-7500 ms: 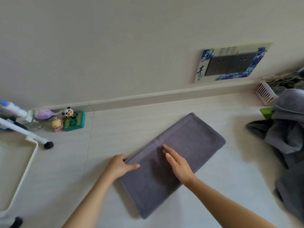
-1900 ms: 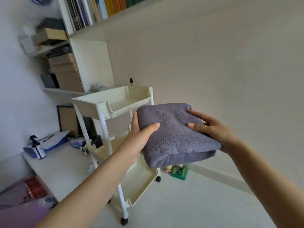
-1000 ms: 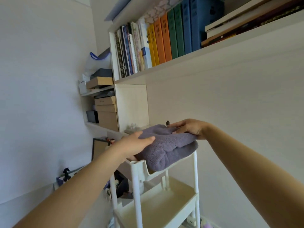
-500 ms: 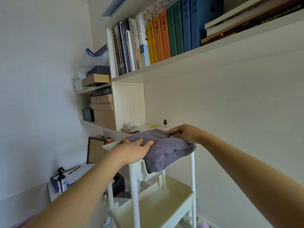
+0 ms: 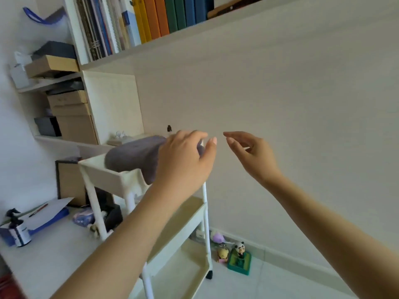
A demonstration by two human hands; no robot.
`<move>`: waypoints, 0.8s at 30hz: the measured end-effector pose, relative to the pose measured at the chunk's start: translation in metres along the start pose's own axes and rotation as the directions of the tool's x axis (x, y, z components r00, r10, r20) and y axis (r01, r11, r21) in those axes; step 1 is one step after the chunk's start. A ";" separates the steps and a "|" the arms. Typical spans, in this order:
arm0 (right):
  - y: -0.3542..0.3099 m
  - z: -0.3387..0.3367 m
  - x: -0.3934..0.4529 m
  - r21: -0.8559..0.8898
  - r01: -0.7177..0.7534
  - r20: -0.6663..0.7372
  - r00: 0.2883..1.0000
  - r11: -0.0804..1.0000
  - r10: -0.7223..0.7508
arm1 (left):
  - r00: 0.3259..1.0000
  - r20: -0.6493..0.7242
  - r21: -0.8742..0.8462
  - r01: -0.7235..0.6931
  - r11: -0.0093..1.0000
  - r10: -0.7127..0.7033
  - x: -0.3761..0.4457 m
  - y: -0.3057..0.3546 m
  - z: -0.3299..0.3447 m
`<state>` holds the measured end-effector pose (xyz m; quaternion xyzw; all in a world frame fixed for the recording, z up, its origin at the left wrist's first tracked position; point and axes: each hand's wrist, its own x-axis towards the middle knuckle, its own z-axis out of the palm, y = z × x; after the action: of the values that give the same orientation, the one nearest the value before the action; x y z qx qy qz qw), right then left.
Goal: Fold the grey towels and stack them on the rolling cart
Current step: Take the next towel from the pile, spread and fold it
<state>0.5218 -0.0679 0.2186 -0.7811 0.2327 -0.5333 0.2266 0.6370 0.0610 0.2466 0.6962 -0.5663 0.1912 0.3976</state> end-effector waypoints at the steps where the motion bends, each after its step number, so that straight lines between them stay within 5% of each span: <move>1: 0.005 -0.014 -0.014 -0.014 -0.013 -0.035 0.999 1.000 0.012 | 0.999 0.021 -0.069 -0.028 0.997 0.030 -0.005 0.011 0.010; 5: 0.030 -0.076 -0.080 -0.144 -0.130 -0.185 0.977 0.981 0.103 | 0.972 0.172 -0.334 -0.094 0.938 0.158 -0.031 0.056 0.065; 9: 0.055 -0.143 -0.162 -0.265 -0.294 -0.316 0.926 0.918 0.206 | 0.883 0.389 -0.575 0.010 0.818 0.262 -0.075 0.111 0.128; 24: 0.111 -0.374 -0.419 -0.334 -0.763 -0.619 0.620 0.553 0.482 | 0.475 0.757 -0.622 0.315 0.717 0.449 -0.273 0.351 0.295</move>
<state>0.0224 0.0586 -0.0305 -0.5197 0.6966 -0.4844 0.0999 0.1746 -0.0080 -0.0108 0.4626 -0.7424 -0.4023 0.2702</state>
